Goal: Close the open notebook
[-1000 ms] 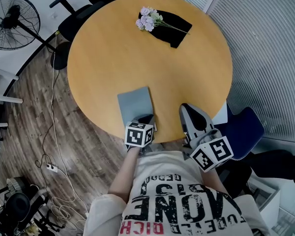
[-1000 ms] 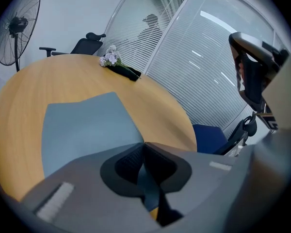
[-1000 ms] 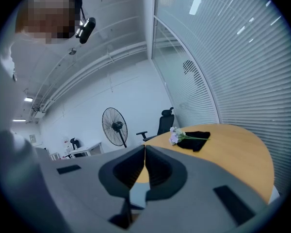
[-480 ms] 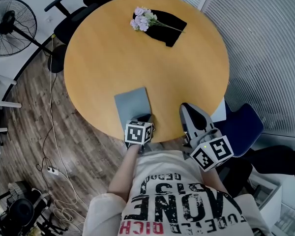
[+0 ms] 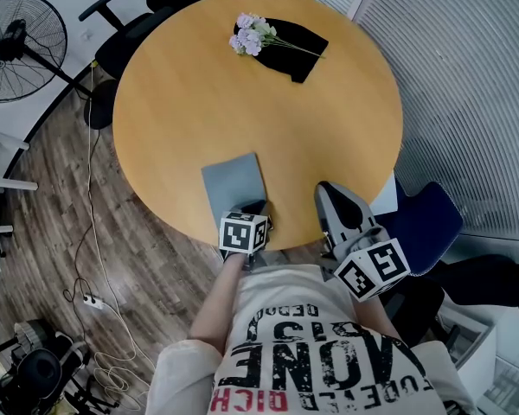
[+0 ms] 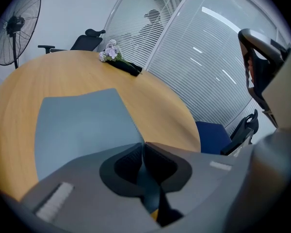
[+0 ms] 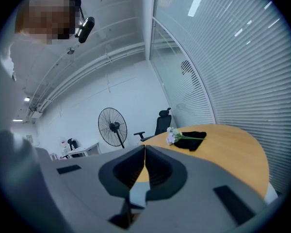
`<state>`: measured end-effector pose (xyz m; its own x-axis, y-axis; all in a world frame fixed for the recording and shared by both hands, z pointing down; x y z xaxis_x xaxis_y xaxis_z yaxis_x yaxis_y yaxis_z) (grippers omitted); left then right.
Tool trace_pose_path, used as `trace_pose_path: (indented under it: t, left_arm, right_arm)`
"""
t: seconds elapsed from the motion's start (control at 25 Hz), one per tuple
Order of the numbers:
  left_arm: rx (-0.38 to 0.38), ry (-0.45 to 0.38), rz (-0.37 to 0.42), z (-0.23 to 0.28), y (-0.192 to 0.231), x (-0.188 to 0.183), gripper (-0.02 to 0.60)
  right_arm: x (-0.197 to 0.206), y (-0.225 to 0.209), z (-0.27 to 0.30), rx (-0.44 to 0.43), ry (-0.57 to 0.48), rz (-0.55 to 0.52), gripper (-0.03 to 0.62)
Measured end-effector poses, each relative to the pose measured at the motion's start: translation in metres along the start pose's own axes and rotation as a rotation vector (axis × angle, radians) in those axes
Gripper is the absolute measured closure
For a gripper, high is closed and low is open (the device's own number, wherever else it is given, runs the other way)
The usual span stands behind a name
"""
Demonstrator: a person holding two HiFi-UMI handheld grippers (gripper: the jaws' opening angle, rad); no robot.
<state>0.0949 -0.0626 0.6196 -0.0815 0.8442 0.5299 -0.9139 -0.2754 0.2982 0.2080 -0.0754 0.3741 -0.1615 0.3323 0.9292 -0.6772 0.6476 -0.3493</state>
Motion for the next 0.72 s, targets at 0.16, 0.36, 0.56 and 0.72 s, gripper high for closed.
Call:
trace_pose_path:
  t: [0.16,0.36,0.56,0.72]
  left_arm:
    - [0.016,-0.037,-0.002,-0.004,-0.001,-0.001,0.538]
    - [0.118,-0.027,-0.081,-0.009,-0.011,0.0,0.404]
    - [0.113,-0.036,-0.082,-0.011,-0.01,0.002,0.403]
    - [0.102,-0.047,-0.094,-0.013,-0.008,0.002,0.432]
  right_arm:
    - [0.0,0.002,0.0,-0.002,-0.002,-0.002,0.582]
    - [-0.001,0.002,-0.003,0.001,-0.005,-0.004,0.582]
    - [-0.002,0.006,-0.001,-0.005,-0.004,-0.008,0.582]
    - [0.0,0.006,-0.002,-0.008,-0.004,-0.008,0.582]
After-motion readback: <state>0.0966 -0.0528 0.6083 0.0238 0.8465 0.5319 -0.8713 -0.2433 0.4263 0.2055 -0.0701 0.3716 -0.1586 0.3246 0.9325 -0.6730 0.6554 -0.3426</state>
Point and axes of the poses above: the fingertips, and each gripper's own axes: z forward along the fingers, y to its left, x out of its underside, the point moved 3 cm from there along -z, backward along the fingers, and after that the axes turned 10 degrees about -x, right-handed, at the moved point
